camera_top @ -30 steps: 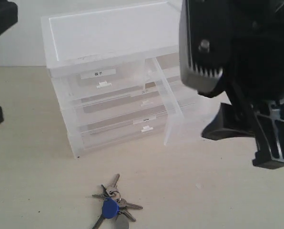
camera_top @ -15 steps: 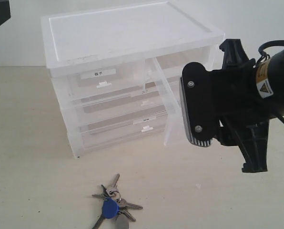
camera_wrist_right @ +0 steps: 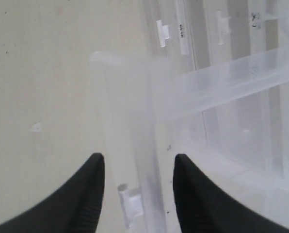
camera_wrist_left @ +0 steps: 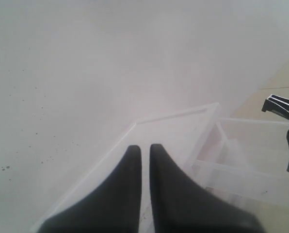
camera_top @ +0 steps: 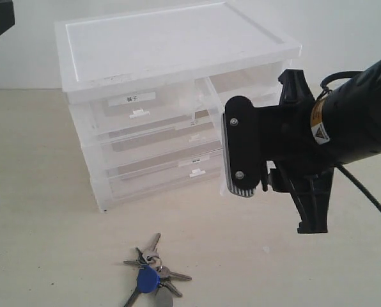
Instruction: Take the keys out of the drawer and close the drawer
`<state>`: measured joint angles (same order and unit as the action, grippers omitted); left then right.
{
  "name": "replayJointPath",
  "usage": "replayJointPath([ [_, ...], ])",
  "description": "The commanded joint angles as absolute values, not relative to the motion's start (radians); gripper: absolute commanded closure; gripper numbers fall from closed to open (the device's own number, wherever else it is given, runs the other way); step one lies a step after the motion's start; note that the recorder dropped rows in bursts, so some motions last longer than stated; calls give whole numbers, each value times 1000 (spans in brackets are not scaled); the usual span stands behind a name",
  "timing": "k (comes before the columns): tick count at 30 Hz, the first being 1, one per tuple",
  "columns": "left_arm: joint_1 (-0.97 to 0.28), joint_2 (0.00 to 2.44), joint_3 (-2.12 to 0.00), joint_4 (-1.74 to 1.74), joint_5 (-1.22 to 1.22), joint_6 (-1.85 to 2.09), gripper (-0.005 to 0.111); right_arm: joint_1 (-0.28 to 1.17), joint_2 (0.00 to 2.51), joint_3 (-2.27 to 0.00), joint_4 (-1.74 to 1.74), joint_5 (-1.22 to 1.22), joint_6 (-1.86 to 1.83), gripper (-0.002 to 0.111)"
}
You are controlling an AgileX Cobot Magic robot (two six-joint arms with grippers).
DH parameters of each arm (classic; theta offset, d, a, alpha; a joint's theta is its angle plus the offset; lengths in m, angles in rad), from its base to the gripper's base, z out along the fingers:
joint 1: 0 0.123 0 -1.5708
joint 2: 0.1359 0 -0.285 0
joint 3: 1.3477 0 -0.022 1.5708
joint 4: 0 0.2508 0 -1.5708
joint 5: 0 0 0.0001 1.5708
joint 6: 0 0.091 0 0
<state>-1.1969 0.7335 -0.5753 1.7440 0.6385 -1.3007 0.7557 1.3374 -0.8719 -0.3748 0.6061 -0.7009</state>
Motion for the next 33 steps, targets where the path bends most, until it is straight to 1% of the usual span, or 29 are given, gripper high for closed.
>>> replayJointPath([
  [1, -1196, 728, -569, 1744, 630, -1308, 102, 755, 1335, -870, -415, 567, -681, 85],
  [4, -1196, 728, -569, 1744, 630, -1308, 102, 755, 1335, -872, -473, 571, -681, 108],
  [12, -1196, 730, -569, 1744, 626, -1309, 102, 755, 1299, -949, -592, 561, -714, 108],
  [16, -1196, 730, -569, 1744, 626, -1309, 102, 755, 1301, -951, -673, 526, -772, 108],
  [20, -1196, 730, -569, 1744, 626, -1309, 102, 755, 1303, -951, -690, 464, -777, 108],
  [25, -1196, 746, -569, 1744, 597, -1309, 102, 758, 1303, -951, -662, 457, -794, 108],
  [33, -1196, 772, -569, 1744, 641, -1309, 102, 918, 1275, -951, -582, 508, -801, 108],
])
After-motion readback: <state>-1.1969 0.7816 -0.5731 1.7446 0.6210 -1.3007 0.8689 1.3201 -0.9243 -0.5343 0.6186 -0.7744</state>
